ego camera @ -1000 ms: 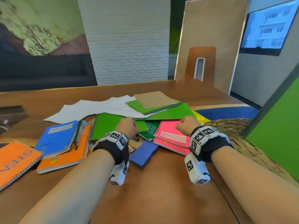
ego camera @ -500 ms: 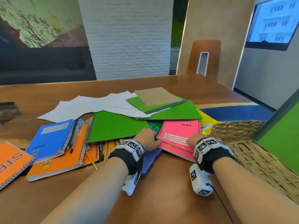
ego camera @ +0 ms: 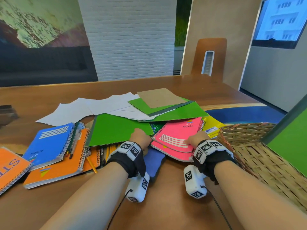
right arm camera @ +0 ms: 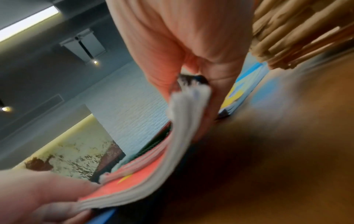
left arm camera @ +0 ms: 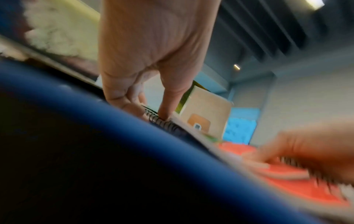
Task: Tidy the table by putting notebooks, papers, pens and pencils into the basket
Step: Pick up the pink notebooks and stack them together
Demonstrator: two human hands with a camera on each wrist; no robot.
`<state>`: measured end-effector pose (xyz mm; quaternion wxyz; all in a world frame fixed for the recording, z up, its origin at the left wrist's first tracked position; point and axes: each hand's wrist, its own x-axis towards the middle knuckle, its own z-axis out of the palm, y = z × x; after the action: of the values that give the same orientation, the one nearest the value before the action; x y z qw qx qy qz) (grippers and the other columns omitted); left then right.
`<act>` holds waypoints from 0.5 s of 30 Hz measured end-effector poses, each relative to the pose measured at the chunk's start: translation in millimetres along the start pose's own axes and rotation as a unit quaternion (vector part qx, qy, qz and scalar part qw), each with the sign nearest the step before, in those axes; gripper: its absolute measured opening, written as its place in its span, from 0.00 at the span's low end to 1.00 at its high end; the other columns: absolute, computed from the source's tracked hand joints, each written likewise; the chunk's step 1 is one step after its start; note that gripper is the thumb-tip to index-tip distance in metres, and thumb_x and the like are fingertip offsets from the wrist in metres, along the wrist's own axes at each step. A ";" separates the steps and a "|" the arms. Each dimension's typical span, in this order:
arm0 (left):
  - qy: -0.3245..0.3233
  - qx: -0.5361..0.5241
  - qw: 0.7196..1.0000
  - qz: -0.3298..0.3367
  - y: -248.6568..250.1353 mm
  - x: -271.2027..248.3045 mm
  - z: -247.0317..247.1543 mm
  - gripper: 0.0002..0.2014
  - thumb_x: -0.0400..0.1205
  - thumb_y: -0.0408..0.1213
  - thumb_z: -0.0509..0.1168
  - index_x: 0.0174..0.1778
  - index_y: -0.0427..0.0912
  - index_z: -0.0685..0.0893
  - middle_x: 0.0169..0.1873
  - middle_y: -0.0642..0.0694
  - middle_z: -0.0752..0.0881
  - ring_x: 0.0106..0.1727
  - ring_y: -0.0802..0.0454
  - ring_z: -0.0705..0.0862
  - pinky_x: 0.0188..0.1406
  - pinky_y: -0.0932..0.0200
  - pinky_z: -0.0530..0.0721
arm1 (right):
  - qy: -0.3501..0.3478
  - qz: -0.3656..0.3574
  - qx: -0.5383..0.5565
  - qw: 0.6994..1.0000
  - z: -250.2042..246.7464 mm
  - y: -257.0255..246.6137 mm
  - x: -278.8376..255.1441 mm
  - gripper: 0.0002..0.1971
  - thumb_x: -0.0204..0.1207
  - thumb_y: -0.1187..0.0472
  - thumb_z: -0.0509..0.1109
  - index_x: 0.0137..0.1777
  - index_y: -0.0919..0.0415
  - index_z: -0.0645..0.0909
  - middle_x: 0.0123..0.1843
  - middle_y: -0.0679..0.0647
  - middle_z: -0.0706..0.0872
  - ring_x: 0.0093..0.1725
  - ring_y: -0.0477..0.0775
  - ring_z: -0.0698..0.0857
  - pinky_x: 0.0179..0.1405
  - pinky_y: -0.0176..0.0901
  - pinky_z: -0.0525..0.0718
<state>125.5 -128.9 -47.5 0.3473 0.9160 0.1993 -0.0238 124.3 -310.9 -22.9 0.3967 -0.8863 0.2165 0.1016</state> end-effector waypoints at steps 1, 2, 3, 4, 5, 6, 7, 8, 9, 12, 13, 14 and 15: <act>-0.002 -0.043 0.999 -0.008 0.0 1.0 -1.5 0.08 0.77 0.34 0.68 0.41 0.31 0.80 0.55 0.31 0.86 0.58 0.37 0.85 0.53 0.49 0.84 | 0.004 0.018 0.028 0.999 1.3 -2.0 2.8 0.27 0.77 0.62 0.70 0.72 0.74 0.66 0.69 0.64 0.78 0.67 0.61 0.79 0.55 0.45 0.77; -0.003 -0.083 0.996 -0.014 0.2 1.0 -4.5 0.08 0.76 0.32 0.68 0.36 0.31 0.78 0.54 0.31 0.86 0.57 0.36 0.86 0.53 0.49 0.85 | 0.011 0.023 0.053 0.998 2.7 -5.0 4.5 0.27 0.77 0.63 0.70 0.71 0.74 0.66 0.68 0.65 0.79 0.65 0.61 0.80 0.53 0.46 0.76; -0.002 -0.122 0.992 -0.028 1.0 1.3 -7.3 0.08 0.75 0.31 0.68 0.35 0.31 0.77 0.54 0.30 0.86 0.57 0.36 0.86 0.53 0.50 0.85 | 0.010 0.020 0.064 0.998 3.6 -6.2 5.6 0.26 0.77 0.65 0.69 0.71 0.74 0.68 0.66 0.65 0.80 0.64 0.62 0.81 0.49 0.46 0.75; 0.006 -0.160 0.986 -0.045 2.4 0.8 -10.8 0.07 0.73 0.31 0.67 0.41 0.29 0.79 0.55 0.30 0.85 0.57 0.36 0.85 0.53 0.50 0.86 | 0.007 0.017 0.077 0.997 3.0 -9.7 4.9 0.24 0.77 0.65 0.68 0.70 0.74 0.69 0.64 0.65 0.81 0.62 0.61 0.81 0.45 0.45 0.73; 0.020 -0.201 0.977 -0.061 3.6 1.3 -14.3 0.16 0.71 0.31 0.66 0.53 0.27 0.77 0.58 0.29 0.83 0.58 0.35 0.85 0.55 0.47 0.86 | -0.001 0.014 0.092 0.996 1.4 -10.9 2.2 0.22 0.77 0.65 0.67 0.70 0.73 0.71 0.62 0.65 0.82 0.60 0.61 0.82 0.44 0.43 0.72; 0.036 -0.232 0.969 -0.070 6.2 0.0 -20.0 0.24 0.71 0.31 0.64 0.62 0.26 0.70 0.61 0.29 0.81 0.58 0.34 0.84 0.55 0.44 0.86 | -0.004 -0.009 0.079 0.997 -1.0 -11.5 0.8 0.21 0.79 0.64 0.65 0.70 0.72 0.73 0.61 0.65 0.82 0.59 0.61 0.82 0.46 0.41 0.74; 0.056 -0.253 0.963 -0.076 10.0 -4.6 -28.6 0.28 0.72 0.30 0.63 0.67 0.27 0.64 0.64 0.29 0.78 0.58 0.32 0.83 0.54 0.41 0.87 | -0.006 -0.026 0.062 0.998 -4.6 -12.8 -0.6 0.19 0.81 0.63 0.62 0.70 0.71 0.74 0.63 0.65 0.82 0.62 0.61 0.81 0.50 0.42 0.77; 0.083 -0.264 0.958 -0.077 13.1 -10.3 -37.9 0.28 0.75 0.29 0.62 0.69 0.28 0.60 0.65 0.30 0.76 0.59 0.32 0.82 0.53 0.41 0.87 | -0.010 -0.029 0.069 0.997 -9.7 -14.5 -6.0 0.18 0.84 0.62 0.59 0.70 0.70 0.75 0.66 0.65 0.81 0.66 0.62 0.80 0.58 0.43 0.78; 0.104 -0.266 0.955 -0.075 14.1 -15.3 -47.0 0.28 0.77 0.28 0.61 0.71 0.30 0.58 0.67 0.30 0.74 0.60 0.32 0.81 0.53 0.42 0.87 | -0.006 -0.034 0.080 0.996 -14.3 -15.7 -10.1 0.18 0.85 0.61 0.57 0.70 0.70 0.75 0.67 0.66 0.80 0.67 0.63 0.79 0.64 0.44 0.77; 0.156 -0.239 0.956 -0.063 8.4 -20.9 -70.2 0.26 0.82 0.30 0.59 0.74 0.29 0.58 0.71 0.31 0.71 0.66 0.34 0.76 0.58 0.48 0.79 | -0.007 -0.078 0.080 0.994 -24.5 -14.6 -14.6 0.11 0.81 0.64 0.62 0.59 0.68 0.79 0.51 0.65 0.82 0.50 0.61 0.80 0.46 0.45 0.79; 0.171 -0.226 0.957 -0.061 6.6 -24.0 -76.6 0.26 0.82 0.32 0.60 0.74 0.29 0.59 0.71 0.31 0.72 0.68 0.35 0.75 0.60 0.49 0.77 | 0.012 -0.063 0.118 0.991 -26.6 -12.0 -16.3 0.07 0.77 0.65 0.64 0.52 0.68 0.79 0.44 0.63 0.80 0.43 0.60 0.77 0.40 0.46 0.76; 0.182 -0.222 0.956 -0.059 4.6 -25.4 -82.3 0.26 0.82 0.33 0.61 0.74 0.29 0.62 0.71 0.32 0.73 0.69 0.35 0.75 0.61 0.49 0.76 | 0.017 -0.050 0.142 0.989 -28.9 -12.6 -18.1 0.06 0.75 0.65 0.66 0.47 0.68 0.78 0.37 0.61 0.78 0.38 0.60 0.76 0.38 0.47 0.73; 0.194 -0.219 0.955 -0.055 3.4 -30.2 -89.4 0.25 0.82 0.35 0.62 0.73 0.29 0.65 0.70 0.32 0.74 0.68 0.35 0.76 0.60 0.50 0.77 | 0.021 -0.051 0.149 0.987 -30.9 -12.7 -23.2 0.06 0.73 0.65 0.67 0.43 0.69 0.78 0.34 0.60 0.77 0.35 0.60 0.75 0.39 0.47 0.72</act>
<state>90.5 -84.0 27.9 0.4924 0.7919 0.3134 0.1795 109.9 -319.5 14.2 0.5246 -0.8289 0.1919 0.0292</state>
